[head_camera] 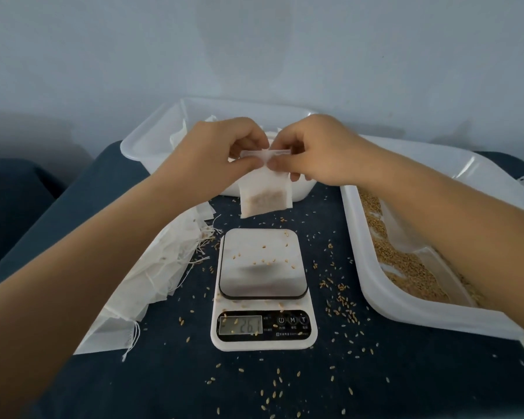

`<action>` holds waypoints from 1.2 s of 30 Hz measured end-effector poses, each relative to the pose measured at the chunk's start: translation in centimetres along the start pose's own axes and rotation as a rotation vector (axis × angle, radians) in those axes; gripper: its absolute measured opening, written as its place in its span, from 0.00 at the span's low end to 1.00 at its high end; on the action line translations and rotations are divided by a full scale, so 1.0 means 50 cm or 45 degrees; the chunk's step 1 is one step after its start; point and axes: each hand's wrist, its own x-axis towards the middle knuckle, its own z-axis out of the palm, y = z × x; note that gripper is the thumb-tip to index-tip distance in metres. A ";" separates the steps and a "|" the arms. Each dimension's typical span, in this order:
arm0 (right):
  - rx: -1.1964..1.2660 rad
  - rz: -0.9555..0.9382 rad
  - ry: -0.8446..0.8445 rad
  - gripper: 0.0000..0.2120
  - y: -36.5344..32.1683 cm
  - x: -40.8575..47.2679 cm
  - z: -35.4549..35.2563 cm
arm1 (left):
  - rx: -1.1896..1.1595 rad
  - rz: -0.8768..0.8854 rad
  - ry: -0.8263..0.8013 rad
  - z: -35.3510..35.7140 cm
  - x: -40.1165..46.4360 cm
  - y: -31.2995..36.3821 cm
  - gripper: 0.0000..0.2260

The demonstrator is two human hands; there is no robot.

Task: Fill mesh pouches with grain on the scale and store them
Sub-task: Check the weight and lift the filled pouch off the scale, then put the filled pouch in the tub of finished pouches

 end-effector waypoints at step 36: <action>-0.038 0.421 0.164 0.05 0.244 0.301 0.060 | 0.474 -0.537 -0.054 0.021 -0.162 -0.199 0.15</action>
